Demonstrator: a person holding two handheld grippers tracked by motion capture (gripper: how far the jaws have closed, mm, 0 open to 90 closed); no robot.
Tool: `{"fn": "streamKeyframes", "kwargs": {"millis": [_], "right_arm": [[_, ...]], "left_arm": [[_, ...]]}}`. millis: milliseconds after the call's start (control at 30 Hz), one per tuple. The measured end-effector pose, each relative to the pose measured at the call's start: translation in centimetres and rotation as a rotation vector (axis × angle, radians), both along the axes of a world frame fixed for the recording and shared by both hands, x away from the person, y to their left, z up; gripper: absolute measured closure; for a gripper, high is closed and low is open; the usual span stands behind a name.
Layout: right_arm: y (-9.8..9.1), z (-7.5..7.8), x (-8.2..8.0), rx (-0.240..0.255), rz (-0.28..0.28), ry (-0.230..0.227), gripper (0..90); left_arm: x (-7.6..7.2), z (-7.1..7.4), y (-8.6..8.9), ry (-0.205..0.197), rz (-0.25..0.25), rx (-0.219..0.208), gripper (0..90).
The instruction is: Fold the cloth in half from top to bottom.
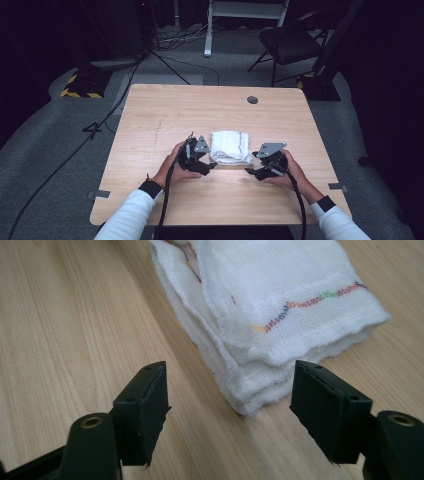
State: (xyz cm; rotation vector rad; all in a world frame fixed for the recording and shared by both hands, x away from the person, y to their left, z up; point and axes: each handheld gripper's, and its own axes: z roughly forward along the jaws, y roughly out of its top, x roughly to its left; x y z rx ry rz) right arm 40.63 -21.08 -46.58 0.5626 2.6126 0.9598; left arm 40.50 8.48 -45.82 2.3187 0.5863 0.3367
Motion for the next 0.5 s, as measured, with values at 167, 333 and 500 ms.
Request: {"fn": "streamKeyframes", "kwargs": {"millis": [167, 333, 500], "right_arm": [[-0.6, 0.5, -0.3, 0.007, -0.009, -0.007, 28.7], [-1.0, 0.7, -0.7, 0.005, -0.021, -0.018, 26.2], [-1.6, 0.8, -1.1, -0.005, -0.035, -0.028, 25.6]], "left_arm": [[-0.7, 0.2, 0.3, -0.027, -0.004, 0.030, 20.3], [-1.1, 0.1, 0.6, -0.051, -0.004, 0.083, 19.4], [-1.5, -0.1, 1.2, -0.067, 0.007, 0.108, 19.5]]}}
